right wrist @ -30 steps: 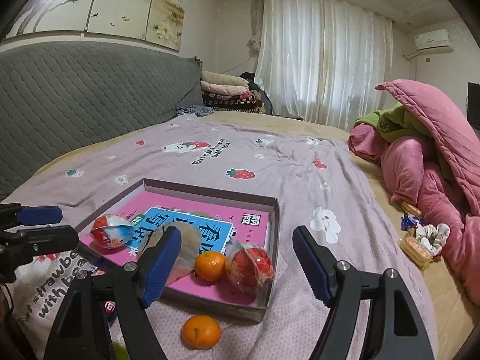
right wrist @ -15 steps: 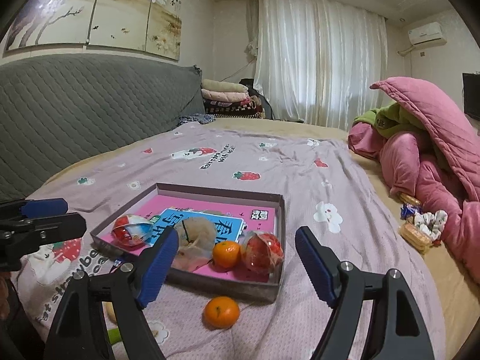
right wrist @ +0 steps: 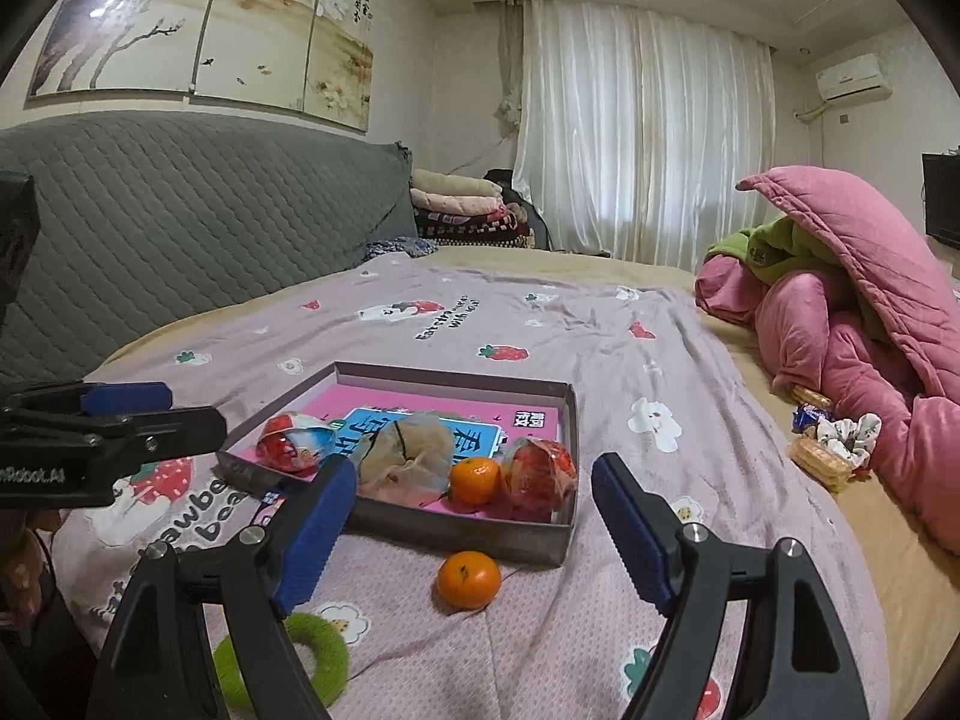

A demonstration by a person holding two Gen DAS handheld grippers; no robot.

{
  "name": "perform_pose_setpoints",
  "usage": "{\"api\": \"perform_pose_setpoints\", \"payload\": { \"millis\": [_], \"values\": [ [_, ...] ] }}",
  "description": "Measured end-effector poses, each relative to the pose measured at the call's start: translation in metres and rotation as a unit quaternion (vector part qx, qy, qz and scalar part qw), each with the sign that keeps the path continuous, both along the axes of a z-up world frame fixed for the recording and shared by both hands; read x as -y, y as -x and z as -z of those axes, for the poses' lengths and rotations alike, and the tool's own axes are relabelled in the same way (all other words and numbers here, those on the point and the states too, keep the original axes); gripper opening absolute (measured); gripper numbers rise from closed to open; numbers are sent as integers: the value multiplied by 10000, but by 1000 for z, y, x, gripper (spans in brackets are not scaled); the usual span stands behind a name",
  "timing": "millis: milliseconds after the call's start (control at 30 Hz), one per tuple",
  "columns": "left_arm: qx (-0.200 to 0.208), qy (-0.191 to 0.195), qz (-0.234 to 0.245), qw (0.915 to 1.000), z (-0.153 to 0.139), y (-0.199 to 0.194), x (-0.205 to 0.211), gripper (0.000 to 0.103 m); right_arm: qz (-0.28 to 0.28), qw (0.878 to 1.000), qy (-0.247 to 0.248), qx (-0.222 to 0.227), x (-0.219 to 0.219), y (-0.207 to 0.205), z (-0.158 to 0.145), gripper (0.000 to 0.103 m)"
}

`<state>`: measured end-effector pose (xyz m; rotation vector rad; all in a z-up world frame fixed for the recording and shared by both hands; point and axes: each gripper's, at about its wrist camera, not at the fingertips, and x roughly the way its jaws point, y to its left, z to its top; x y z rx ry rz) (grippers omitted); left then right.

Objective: Organize objects
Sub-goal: 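Withdraw both open grippers from the tray toward the walnut and green ring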

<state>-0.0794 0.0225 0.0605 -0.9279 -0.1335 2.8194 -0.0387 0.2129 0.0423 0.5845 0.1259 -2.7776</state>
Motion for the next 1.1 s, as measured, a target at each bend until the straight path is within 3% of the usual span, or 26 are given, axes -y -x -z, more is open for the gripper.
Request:
{"api": "perform_pose_setpoints", "payload": {
  "millis": [1100],
  "values": [
    [636,185,-102,9978,36,-11,8,76,-287,9975,-402,499,25,-34,27,81]
  ]
}}
